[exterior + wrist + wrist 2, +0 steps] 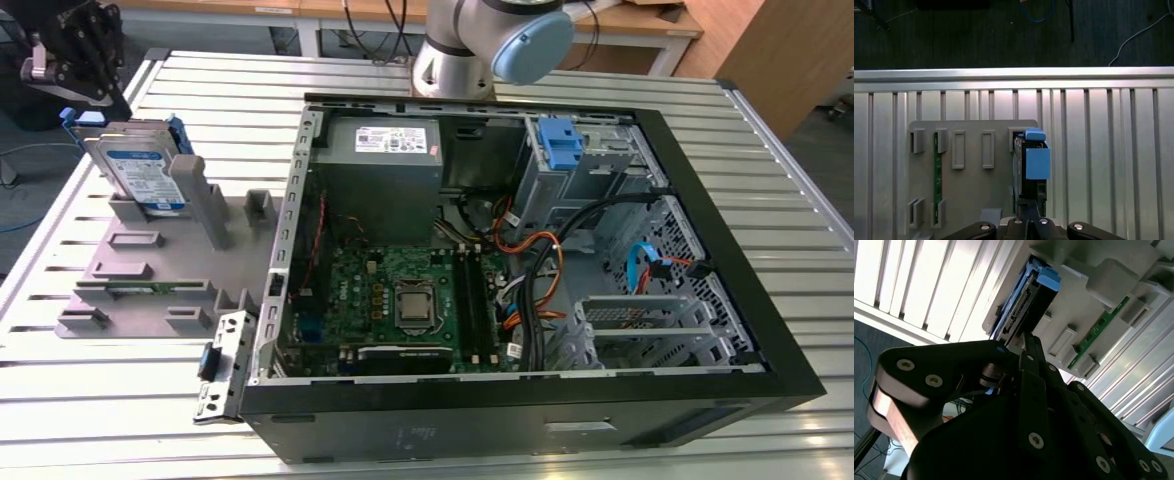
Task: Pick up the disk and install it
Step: 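Pick up the disk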
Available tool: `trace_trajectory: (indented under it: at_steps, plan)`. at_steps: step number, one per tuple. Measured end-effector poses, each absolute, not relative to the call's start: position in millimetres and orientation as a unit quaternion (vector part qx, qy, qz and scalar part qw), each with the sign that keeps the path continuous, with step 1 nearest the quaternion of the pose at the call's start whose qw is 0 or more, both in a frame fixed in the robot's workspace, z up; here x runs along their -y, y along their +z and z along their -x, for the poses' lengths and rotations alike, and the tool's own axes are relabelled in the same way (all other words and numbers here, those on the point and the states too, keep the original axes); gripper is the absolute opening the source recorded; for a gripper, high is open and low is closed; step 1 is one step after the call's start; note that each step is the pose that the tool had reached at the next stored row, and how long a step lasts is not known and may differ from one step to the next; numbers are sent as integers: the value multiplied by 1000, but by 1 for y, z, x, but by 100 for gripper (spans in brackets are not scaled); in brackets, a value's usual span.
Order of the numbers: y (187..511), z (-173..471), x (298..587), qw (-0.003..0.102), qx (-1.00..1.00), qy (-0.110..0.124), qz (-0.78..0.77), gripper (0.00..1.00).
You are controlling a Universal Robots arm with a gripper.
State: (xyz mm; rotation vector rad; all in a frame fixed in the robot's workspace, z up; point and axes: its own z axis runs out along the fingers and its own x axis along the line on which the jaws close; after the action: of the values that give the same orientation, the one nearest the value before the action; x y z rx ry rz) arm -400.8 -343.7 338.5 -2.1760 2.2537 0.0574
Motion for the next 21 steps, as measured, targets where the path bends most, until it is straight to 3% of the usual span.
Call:
trace_trajectory:
  at_steps: [21]
  plan:
    - [338,402,342,6,-721,20,693,11]
